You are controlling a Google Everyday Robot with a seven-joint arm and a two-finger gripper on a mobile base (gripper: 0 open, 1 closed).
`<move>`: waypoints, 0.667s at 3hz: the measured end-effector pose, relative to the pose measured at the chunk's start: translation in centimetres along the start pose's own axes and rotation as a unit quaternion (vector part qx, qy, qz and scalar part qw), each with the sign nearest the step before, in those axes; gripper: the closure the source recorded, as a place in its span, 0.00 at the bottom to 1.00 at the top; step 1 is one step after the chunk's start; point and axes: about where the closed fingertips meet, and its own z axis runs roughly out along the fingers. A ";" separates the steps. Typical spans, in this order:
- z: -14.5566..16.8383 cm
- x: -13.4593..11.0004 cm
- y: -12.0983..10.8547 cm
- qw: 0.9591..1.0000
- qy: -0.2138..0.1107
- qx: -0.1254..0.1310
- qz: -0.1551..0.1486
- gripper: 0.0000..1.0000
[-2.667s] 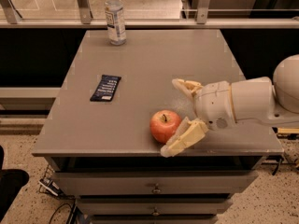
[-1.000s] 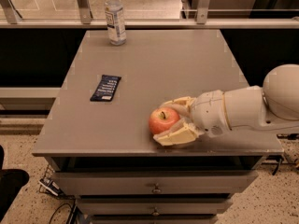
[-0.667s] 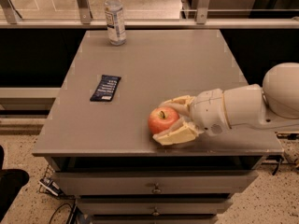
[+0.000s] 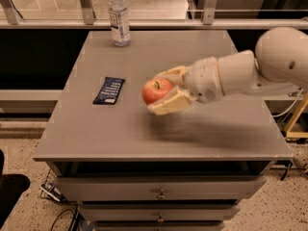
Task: Move apple near blue plastic bottle
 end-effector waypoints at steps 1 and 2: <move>2.3 -3.3 -6.0 1.000 -0.019 0.001 -0.015 1.00; 4.2 -5.2 -12.0 0.999 -0.030 0.020 -0.025 1.00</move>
Offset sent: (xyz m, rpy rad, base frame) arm 0.2166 0.0470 0.0796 0.0767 -0.1425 -0.0572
